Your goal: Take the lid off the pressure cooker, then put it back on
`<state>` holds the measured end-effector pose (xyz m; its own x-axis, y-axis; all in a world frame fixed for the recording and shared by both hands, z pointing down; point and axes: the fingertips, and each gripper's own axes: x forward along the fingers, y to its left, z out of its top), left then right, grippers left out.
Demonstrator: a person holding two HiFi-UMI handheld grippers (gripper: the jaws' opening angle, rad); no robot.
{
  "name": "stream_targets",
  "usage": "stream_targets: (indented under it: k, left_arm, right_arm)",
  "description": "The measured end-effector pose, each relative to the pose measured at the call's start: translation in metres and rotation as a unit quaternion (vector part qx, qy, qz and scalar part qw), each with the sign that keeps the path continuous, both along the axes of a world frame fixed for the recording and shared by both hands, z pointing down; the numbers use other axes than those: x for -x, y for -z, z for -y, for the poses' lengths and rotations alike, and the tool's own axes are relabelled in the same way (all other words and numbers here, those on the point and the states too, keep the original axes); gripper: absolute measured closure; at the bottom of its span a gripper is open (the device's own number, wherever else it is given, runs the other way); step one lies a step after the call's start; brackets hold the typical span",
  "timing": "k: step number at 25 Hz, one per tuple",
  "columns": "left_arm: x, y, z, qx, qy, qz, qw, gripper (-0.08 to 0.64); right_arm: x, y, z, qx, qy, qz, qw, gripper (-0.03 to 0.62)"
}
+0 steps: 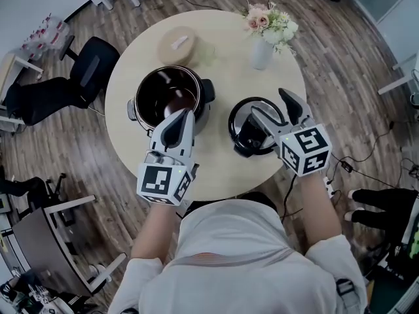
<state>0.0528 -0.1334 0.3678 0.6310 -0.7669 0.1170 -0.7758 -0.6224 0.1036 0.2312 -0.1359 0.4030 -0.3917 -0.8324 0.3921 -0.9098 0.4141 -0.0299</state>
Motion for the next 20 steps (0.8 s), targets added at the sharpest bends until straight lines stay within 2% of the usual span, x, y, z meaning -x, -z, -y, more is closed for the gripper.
stream_targets:
  k: [3, 7, 12, 13, 15, 20]
  left_arm:
    - [0.004, 0.002, 0.0, -0.001, 0.001, -0.004, 1.0, 0.555]
    - [0.009, 0.008, 0.0, -0.003, -0.002, -0.008, 1.0, 0.555]
    - [0.011, 0.013, -0.001, -0.009, -0.006, -0.011, 0.9999, 0.555]
    - [0.011, 0.013, -0.001, -0.009, -0.007, -0.011, 0.9999, 0.555]
    - [0.012, 0.012, 0.0, -0.007, -0.008, -0.012, 0.9999, 0.555]
    - [0.014, 0.013, 0.001, -0.005, -0.009, -0.014, 0.9998, 0.555]
  right_arm:
    - [-0.001, 0.041, -0.013, -0.054, -0.016, 0.031, 0.998, 0.232]
    - [0.002, 0.084, -0.03, -0.125, -0.017, 0.039, 0.991, 0.233]
    - [0.001, 0.091, -0.038, -0.141, -0.029, 0.034, 0.989, 0.247]
    - [-0.002, 0.091, -0.038, -0.142, -0.039, 0.033, 0.989, 0.273]
    - [-0.008, 0.091, -0.038, -0.15, -0.061, 0.025, 0.987, 0.462]
    - [-0.015, 0.093, -0.039, -0.163, -0.081, 0.022, 0.983, 0.566]
